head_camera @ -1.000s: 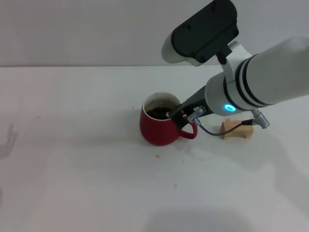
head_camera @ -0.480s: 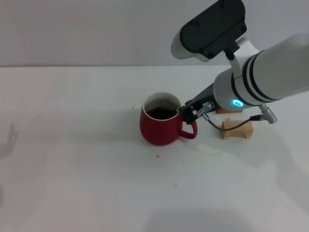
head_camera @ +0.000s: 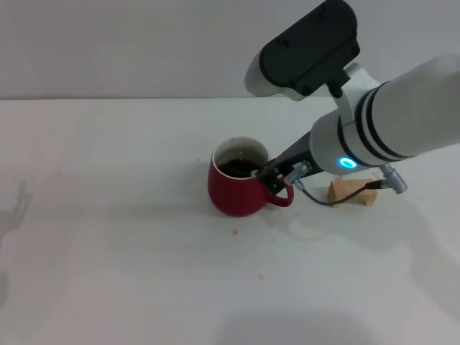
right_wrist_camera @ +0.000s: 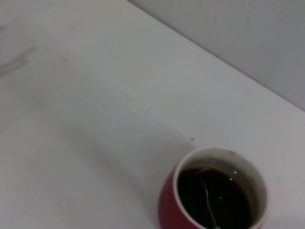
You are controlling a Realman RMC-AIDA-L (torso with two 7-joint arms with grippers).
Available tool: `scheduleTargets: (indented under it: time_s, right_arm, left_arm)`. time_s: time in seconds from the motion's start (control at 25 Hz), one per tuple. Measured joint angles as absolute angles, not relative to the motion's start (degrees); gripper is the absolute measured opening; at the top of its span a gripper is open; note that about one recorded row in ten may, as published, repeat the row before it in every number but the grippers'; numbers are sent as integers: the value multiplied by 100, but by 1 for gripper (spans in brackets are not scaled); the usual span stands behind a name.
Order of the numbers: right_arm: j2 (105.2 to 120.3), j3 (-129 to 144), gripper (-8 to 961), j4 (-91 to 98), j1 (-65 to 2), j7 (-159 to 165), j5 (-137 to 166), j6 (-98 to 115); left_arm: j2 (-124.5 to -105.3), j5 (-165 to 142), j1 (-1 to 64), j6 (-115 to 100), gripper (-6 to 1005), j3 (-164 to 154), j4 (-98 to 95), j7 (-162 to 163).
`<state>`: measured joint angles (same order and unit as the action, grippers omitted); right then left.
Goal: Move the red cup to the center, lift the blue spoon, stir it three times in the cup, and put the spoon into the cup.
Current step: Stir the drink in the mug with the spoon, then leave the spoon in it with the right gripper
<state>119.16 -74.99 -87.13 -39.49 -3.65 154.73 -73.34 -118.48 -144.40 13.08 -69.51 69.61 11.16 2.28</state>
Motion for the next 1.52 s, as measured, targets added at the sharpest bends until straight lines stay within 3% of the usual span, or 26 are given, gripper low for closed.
scheduleTargets:
  time_s: [1.52]
  right_arm:
    - [11906,-7527,172,-8364,-3994,-449,15645,-6970]
  left_arm:
    - [-11856,-14448,1352,-6951,846,6943,1130,230]
